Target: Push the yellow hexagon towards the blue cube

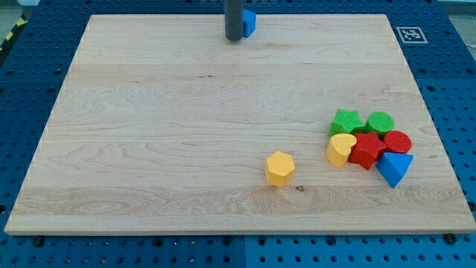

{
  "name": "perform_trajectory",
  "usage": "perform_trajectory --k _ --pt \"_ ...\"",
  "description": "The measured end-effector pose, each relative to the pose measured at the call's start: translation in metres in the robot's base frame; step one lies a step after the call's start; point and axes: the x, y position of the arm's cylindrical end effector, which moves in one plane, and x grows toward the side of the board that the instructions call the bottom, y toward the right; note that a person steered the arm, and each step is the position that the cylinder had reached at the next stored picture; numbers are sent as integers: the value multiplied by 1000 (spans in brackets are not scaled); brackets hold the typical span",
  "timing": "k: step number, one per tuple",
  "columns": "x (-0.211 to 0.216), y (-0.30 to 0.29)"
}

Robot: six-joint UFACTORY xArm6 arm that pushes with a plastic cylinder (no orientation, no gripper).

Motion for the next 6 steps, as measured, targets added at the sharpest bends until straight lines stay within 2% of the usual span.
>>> perform_trajectory --k 2,3,4,5,6 --pt "187 -27" --pt "265 -17" --pt "317 17" --pt "305 51" --pt "277 60"
